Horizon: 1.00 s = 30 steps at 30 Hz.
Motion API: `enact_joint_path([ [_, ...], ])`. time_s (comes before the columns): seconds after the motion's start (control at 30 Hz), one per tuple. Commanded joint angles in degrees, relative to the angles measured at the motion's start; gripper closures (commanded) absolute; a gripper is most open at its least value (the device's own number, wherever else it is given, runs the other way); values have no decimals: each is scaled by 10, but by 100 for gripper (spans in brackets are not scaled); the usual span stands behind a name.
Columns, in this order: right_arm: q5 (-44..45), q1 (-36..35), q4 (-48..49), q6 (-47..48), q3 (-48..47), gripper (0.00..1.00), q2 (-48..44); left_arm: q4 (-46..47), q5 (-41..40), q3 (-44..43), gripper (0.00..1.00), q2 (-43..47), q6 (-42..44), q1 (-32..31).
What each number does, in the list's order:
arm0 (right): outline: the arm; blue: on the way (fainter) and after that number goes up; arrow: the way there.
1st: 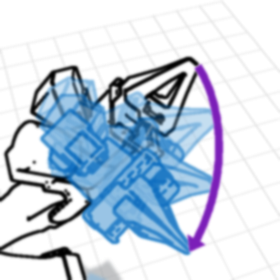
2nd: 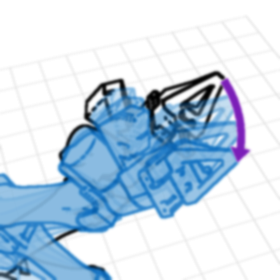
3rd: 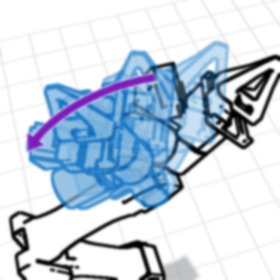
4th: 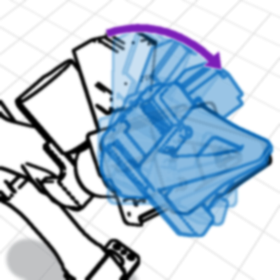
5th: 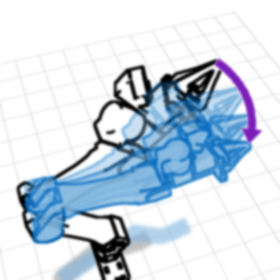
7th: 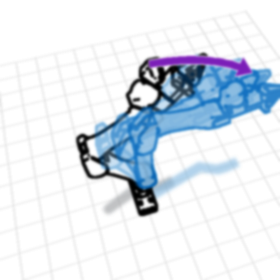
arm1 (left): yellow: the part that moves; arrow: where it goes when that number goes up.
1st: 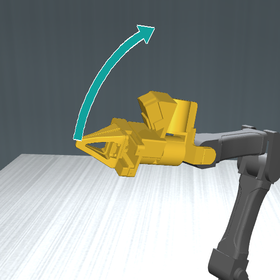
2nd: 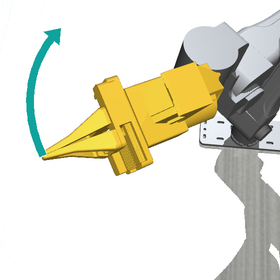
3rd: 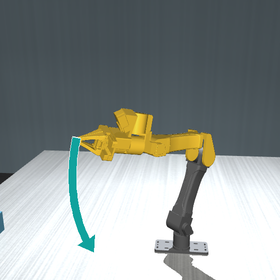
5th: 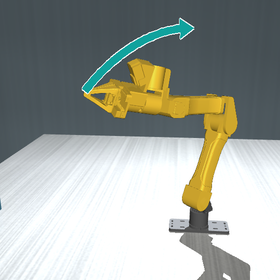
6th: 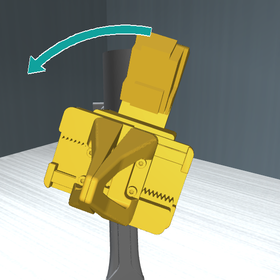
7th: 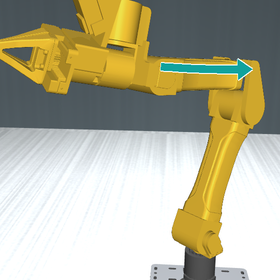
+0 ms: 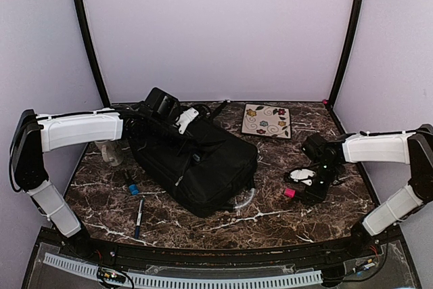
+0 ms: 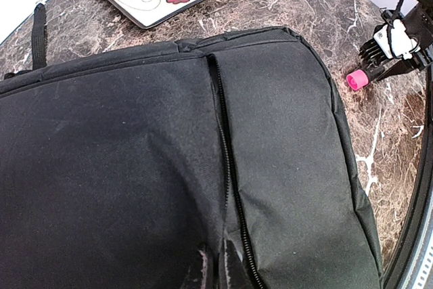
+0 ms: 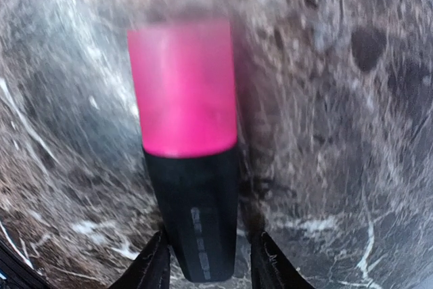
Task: Pack the student bag
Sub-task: Place the pen at the center of the board, then pick up the pen from the center of the board, then place the pen in the second largest pocket of the bag.
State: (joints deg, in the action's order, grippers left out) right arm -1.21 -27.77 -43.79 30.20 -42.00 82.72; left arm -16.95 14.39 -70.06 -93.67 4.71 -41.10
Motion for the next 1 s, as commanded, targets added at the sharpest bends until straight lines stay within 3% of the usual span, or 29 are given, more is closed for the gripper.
enact_joint_path([
  [0.0,21,12,-16,3,8,62,-6,1,40,-20,100,19,2,-8],
  [0.3,-30,12,-38,-23,-66,85,11,1,36,-19,100,22,2,-8],
  [0.57,-104,-40,-66,-49,-176,86,23,2,35,-18,100,21,3,-9],
  [0.97,-169,-129,-69,-98,-357,86,139,0,25,-18,100,28,6,-9],
])
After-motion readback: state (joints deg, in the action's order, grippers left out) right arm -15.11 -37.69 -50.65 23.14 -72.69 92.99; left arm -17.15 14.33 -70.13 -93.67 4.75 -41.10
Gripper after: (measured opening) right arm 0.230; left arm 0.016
